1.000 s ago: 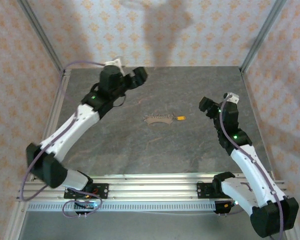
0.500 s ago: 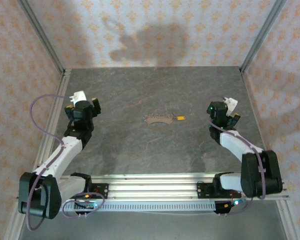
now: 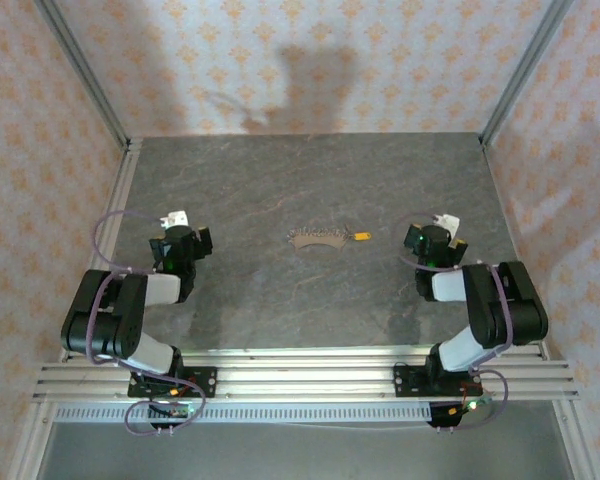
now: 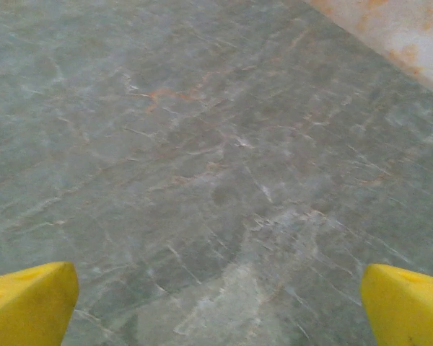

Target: Put the keys on the keyring

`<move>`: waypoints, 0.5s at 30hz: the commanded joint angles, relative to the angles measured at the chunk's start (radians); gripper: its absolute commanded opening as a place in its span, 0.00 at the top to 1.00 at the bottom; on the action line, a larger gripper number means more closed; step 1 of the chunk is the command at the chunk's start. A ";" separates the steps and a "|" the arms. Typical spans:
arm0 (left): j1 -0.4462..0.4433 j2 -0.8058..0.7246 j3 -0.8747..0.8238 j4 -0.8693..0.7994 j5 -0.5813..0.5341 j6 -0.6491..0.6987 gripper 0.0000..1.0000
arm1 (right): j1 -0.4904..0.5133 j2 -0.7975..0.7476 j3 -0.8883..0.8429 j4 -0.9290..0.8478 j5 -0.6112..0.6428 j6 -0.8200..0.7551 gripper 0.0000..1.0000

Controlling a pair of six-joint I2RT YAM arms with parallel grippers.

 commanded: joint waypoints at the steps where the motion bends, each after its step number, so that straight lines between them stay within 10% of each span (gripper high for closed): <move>1: -0.015 -0.004 0.039 0.081 0.033 0.044 0.00 | -0.024 -0.012 0.031 0.065 -0.083 -0.017 0.00; 15: -0.022 -0.001 0.043 0.075 0.021 0.048 0.00 | -0.022 -0.014 0.045 0.038 -0.115 -0.031 0.01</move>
